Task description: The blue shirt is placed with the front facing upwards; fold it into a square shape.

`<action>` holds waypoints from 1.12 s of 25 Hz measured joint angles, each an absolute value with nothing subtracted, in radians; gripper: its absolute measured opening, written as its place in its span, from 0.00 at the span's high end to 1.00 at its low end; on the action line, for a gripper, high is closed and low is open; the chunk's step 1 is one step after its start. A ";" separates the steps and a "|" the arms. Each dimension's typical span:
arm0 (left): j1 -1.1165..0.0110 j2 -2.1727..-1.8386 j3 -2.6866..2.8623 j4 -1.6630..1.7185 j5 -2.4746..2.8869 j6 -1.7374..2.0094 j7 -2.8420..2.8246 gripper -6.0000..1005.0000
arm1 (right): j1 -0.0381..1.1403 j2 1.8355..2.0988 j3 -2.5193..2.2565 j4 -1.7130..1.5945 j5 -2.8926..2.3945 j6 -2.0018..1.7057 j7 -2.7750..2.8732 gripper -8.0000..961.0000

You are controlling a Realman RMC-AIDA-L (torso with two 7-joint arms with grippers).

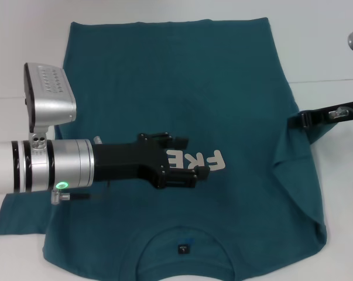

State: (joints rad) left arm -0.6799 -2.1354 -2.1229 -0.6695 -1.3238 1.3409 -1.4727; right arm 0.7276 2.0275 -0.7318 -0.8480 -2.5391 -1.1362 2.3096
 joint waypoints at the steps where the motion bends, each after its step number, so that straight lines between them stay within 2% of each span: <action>1: -0.680 -2.136 -2.123 -0.672 -1.324 1.341 -1.473 0.13 | 0.730 2.029 -0.736 -0.847 -2.539 -1.136 2.310 0.96; 28: -0.670 -2.139 -2.123 -0.675 -1.325 1.345 -1.473 0.13 | 0.778 2.069 -0.867 -0.780 -2.541 -1.079 2.303 0.96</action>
